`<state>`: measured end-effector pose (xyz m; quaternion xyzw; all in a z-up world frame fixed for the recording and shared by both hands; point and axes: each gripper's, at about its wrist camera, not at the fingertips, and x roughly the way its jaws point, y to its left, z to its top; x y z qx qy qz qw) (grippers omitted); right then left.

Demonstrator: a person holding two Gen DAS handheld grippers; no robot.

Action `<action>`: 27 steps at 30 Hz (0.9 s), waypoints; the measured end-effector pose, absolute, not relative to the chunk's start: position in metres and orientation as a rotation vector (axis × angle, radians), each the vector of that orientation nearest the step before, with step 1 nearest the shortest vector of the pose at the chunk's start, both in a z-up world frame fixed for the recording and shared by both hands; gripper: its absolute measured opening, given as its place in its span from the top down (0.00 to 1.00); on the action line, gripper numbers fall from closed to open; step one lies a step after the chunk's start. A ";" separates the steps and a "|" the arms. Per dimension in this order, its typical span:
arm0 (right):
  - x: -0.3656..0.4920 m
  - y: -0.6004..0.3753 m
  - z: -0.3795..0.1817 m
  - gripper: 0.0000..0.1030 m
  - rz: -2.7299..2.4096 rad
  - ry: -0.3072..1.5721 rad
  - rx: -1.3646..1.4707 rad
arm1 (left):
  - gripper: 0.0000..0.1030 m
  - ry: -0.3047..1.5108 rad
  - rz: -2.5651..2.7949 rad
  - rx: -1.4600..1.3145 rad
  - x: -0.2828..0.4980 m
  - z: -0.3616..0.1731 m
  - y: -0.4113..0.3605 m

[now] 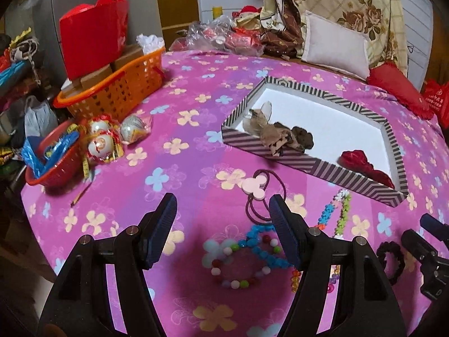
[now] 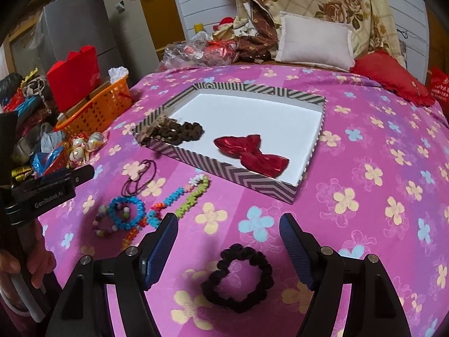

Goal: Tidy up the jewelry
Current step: 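Grasp the pink mouse-ear hair tie with left tool while right tool grasps black scrunchie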

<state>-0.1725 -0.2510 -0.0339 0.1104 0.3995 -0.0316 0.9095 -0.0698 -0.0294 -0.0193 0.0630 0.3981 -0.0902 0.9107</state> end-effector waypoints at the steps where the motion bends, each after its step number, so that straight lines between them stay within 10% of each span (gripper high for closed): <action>1: -0.171 -0.252 -0.036 0.30 -0.067 0.829 0.232 | 0.34 0.826 -0.185 0.129 -0.069 -0.022 -0.029; 27: -0.170 -0.250 -0.049 0.29 -0.064 0.868 0.195 | 0.34 0.970 -0.247 -0.011 -0.041 -0.044 0.003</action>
